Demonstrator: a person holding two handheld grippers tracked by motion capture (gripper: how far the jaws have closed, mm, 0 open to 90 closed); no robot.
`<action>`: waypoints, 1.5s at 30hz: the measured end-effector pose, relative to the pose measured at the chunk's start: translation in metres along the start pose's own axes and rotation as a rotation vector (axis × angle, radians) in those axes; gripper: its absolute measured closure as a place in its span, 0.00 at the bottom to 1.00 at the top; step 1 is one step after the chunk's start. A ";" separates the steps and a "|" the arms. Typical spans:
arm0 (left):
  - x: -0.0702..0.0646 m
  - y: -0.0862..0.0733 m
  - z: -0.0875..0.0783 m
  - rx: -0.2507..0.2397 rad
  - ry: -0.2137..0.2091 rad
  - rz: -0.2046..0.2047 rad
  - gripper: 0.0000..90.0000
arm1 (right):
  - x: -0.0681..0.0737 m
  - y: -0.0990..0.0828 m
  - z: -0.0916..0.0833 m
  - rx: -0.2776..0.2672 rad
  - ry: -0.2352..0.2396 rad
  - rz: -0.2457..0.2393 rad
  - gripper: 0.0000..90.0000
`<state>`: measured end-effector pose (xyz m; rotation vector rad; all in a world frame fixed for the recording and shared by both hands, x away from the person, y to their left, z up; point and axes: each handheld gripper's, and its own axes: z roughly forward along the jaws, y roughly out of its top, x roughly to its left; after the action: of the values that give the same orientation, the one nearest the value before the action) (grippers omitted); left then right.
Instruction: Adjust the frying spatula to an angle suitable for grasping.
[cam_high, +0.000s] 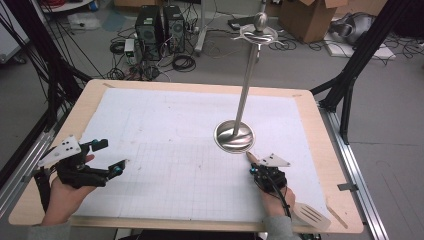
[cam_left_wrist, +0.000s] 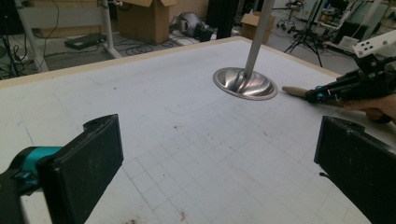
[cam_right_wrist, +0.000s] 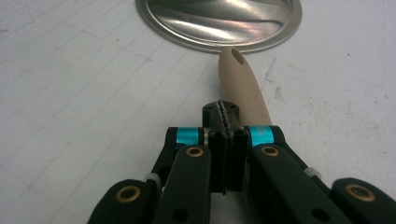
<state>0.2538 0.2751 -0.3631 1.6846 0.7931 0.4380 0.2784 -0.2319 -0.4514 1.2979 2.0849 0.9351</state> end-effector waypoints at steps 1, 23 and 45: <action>0.000 0.000 0.000 -0.001 0.001 -0.001 0.02 | -0.001 0.000 0.000 -0.001 -0.003 0.001 1.00; -0.003 -0.001 0.006 0.013 -0.003 0.012 0.02 | -0.022 0.018 -0.064 -0.202 0.217 0.088 1.00; -0.003 0.001 0.011 0.014 -0.022 0.015 0.02 | -0.063 0.018 -0.114 -0.257 0.357 0.012 0.51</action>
<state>0.2598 0.2651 -0.3644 1.7071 0.7691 0.4247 0.2324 -0.3166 -0.3615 1.0726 2.1216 1.4757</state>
